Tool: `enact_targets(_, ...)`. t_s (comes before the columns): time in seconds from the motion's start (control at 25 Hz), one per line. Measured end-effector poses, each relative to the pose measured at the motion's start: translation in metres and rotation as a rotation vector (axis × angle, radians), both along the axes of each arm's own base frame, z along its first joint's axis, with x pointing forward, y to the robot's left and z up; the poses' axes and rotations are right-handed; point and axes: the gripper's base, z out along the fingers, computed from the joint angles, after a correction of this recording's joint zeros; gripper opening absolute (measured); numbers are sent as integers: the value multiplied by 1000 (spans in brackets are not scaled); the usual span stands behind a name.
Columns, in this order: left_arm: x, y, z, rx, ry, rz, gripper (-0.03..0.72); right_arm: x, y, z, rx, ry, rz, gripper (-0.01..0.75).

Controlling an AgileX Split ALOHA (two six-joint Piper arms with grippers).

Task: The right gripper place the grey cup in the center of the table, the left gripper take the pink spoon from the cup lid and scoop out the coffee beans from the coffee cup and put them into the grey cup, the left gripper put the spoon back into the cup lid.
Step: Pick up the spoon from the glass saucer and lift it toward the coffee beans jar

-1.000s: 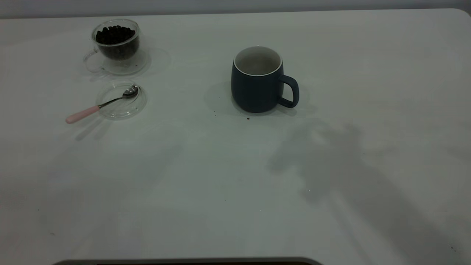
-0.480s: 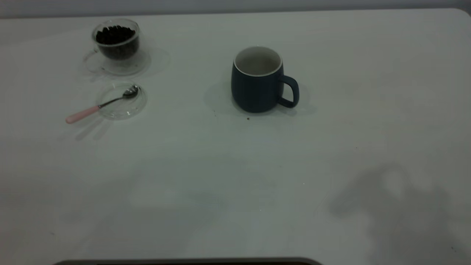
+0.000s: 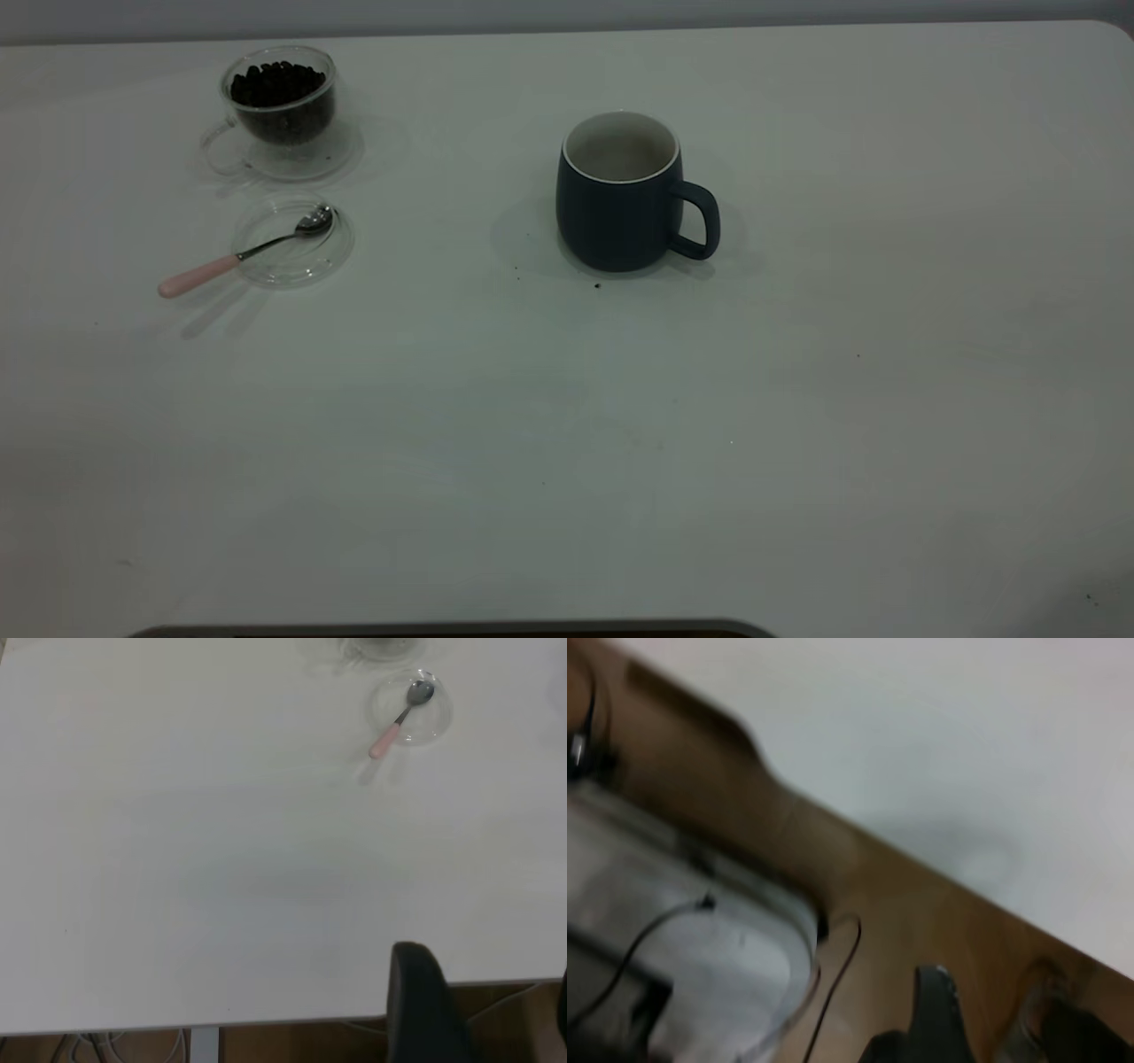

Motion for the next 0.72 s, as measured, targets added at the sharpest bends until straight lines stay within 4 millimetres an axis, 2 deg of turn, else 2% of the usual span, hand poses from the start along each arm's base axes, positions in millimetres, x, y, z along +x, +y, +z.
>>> enact_targets(0.2, 0, 0, 0, 0, 0, 0, 425, -36, -28, -3, 78, -203, -166, 590)
enact_targets(0.36, 0, 0, 0, 0, 0, 0, 425, -57, -38, -9, 114, -360, -279, 590)
enact_targets(0.52, 0, 0, 0, -1, 0, 1, 425, -66, -41, -19, 125, -448, -345, 590)
enact_targets(0.72, 0, 0, 0, -3, 0, 2, 425, -74, -42, -20, 126, -502, -363, 590)
